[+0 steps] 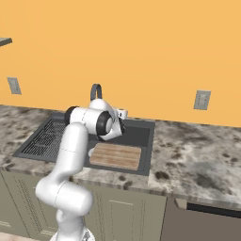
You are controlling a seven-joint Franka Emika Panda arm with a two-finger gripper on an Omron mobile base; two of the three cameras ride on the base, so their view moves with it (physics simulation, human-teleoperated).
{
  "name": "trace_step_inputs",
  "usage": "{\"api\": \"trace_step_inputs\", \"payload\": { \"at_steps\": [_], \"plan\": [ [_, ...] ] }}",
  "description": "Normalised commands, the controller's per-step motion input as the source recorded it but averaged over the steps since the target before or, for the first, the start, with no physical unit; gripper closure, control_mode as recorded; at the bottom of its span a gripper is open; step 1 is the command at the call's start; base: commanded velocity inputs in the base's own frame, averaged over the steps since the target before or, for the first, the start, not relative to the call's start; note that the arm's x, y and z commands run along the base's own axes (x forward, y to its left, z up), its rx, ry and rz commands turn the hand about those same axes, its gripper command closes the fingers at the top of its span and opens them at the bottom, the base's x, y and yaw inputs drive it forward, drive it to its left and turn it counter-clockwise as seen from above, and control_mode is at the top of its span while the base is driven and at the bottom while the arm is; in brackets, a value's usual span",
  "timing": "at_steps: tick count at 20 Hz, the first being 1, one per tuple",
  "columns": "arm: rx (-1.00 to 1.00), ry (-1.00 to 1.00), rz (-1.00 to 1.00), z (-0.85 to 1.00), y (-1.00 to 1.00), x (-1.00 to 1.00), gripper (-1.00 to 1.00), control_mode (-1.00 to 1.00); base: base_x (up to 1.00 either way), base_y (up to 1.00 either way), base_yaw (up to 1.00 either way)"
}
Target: Turn on the sink faucet with hot water and rinse the cutting board for ten seconds, then turn off the faucet. Push the cutting board to reach the water if necessary.
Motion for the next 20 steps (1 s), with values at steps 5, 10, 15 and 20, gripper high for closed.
{"api": "trace_step_inputs", "payload": {
  "at_steps": [5, 10, 15, 20],
  "plan": [
    [0.00, 0.00, 0.01, 0.00, 0.00, 0.12, -1.00, -1.00, 0.00, 0.00, 0.00],
    [0.00, 0.00, 0.00, 0.00, 0.00, 0.07, -1.00, -1.00, 0.00, 0.00, 0.00],
    [0.00, 0.00, 0.00, 0.00, 0.00, 0.07, -1.00, -1.00, 0.00, 0.00, 0.00],
    [0.00, 0.00, 0.00, 0.00, 0.00, 0.02, -1.00, -1.00, 0.00, 0.00, 0.00]
  ]
}}
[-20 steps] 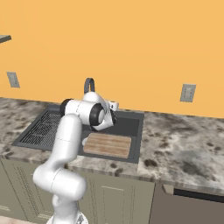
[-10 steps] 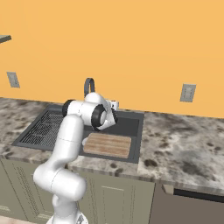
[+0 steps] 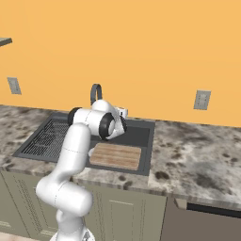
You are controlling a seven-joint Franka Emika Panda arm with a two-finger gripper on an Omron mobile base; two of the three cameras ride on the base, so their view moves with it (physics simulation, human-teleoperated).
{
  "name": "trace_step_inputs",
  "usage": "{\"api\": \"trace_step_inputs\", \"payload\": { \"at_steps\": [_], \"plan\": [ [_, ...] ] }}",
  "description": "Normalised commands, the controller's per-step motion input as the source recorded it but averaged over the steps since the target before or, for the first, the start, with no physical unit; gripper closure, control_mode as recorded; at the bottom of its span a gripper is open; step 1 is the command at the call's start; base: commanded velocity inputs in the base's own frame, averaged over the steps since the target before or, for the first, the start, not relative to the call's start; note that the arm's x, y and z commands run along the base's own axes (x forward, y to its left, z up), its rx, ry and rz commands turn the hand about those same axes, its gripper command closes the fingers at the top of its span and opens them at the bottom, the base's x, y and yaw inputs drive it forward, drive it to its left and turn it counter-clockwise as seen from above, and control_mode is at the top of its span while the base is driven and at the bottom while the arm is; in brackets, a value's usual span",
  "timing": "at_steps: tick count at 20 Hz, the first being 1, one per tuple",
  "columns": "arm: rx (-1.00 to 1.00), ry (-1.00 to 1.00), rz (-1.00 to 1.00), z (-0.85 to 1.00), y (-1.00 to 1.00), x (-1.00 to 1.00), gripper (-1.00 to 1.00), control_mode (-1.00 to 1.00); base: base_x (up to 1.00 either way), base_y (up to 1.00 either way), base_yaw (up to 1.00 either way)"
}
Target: Turn on the sink faucet with hot water and rinse the cutting board for ten seconds, then turn off the faucet. Push the cutting board to reach the water if necessary.
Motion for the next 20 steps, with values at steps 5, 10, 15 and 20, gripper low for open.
{"api": "trace_step_inputs", "payload": {
  "at_steps": [5, 10, 15, 20],
  "plan": [
    [0.00, 0.00, 0.00, 0.00, -0.08, 0.00, -1.00, -1.00, 0.00, 0.00, 0.00],
    [0.00, 0.00, 0.00, 0.00, -0.26, 0.00, -1.00, -1.00, 0.00, 0.00, 0.00],
    [0.00, -0.01, 0.00, 0.00, -0.30, 0.00, -1.00, -1.00, 0.00, 0.00, 0.00],
    [0.00, 0.00, 0.00, 0.00, -0.23, 0.00, -1.00, -1.00, 0.00, 0.00, 0.00]
  ]
}}
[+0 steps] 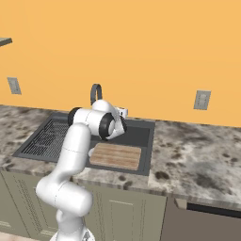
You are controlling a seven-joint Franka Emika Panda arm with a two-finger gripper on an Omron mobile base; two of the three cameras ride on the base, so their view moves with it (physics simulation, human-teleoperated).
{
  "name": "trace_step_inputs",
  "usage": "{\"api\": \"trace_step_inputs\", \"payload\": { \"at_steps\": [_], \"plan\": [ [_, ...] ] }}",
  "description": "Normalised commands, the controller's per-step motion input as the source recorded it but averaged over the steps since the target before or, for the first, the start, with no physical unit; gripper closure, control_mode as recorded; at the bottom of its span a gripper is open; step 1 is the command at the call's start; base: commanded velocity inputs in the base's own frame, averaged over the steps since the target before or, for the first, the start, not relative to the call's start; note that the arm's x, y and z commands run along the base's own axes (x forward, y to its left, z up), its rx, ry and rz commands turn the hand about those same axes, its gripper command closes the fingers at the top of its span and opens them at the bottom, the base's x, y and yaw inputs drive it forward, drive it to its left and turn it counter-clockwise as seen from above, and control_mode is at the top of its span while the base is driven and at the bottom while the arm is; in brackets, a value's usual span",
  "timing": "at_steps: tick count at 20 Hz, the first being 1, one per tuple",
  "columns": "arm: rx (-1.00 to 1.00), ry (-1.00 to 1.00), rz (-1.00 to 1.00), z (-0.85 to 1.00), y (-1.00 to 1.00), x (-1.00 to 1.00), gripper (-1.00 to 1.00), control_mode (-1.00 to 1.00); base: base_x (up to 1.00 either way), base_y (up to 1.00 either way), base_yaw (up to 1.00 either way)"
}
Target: Turn on the sink faucet with hot water and rinse the cutting board for ten seconds, then turn off the faucet. Push the cutting board to reach the water if necessary.
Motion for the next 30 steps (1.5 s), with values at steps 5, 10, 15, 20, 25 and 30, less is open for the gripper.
{"api": "trace_step_inputs", "payload": {
  "at_steps": [5, 10, 15, 20, 25, 30],
  "plan": [
    [0.00, 0.00, 0.00, 0.00, -0.01, 0.01, -1.00, -1.00, 0.00, 0.00, 0.00],
    [0.00, 0.00, 0.00, 0.00, 0.00, 0.07, -1.00, -1.00, 0.00, 0.00, 0.00],
    [0.00, 0.00, 0.00, 0.00, 0.00, 0.08, -1.00, -1.00, 0.00, 0.00, 0.00],
    [0.00, 0.00, 0.00, 0.00, -0.01, 0.00, -1.00, -1.00, 0.00, 0.00, 0.00],
    [0.00, 0.00, 0.00, 0.00, -0.34, 0.00, -1.00, -1.00, 0.00, 0.00, 0.00],
    [0.00, 0.00, 0.02, 0.00, -0.48, 0.00, -1.00, -1.00, 0.00, 0.00, 0.00]
  ]
}}
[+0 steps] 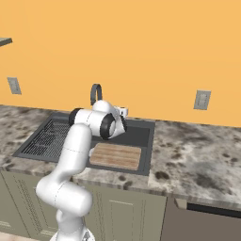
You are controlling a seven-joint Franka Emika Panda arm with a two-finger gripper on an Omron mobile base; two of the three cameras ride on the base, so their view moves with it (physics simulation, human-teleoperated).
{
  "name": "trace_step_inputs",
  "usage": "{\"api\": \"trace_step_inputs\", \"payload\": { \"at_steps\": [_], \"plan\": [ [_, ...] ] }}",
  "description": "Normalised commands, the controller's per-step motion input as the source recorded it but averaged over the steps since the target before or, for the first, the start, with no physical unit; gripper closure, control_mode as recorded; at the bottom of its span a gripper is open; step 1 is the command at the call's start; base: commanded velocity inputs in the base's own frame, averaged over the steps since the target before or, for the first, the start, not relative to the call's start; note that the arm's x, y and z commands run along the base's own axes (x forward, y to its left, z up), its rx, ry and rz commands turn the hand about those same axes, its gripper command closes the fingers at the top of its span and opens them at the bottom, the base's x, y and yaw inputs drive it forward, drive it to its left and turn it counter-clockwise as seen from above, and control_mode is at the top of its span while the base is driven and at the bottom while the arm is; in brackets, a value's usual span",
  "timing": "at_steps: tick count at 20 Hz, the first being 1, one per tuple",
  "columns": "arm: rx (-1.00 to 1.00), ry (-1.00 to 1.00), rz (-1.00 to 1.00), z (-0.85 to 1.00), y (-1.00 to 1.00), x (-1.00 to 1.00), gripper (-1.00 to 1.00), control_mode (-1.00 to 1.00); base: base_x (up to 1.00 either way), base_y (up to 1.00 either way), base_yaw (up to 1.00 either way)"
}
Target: Turn on the sink faucet with hot water and rinse the cutting board for ten seconds, then turn off the faucet. Push the cutting board to reach the water if necessary.
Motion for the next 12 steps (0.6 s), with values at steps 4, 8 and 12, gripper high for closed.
{"api": "trace_step_inputs", "payload": {
  "at_steps": [4, 8, 12],
  "plan": [
    [0.00, 0.00, 0.02, 0.00, -0.59, -0.02, -1.00, -1.00, 0.00, 0.00, 0.00],
    [0.00, 0.00, 0.01, 0.00, -0.68, -0.07, -1.00, -1.00, 0.00, 0.00, 0.00],
    [0.00, 0.00, 0.03, 0.00, -0.74, -0.07, -1.00, -1.00, 0.00, 0.00, 0.00]
  ]
}}
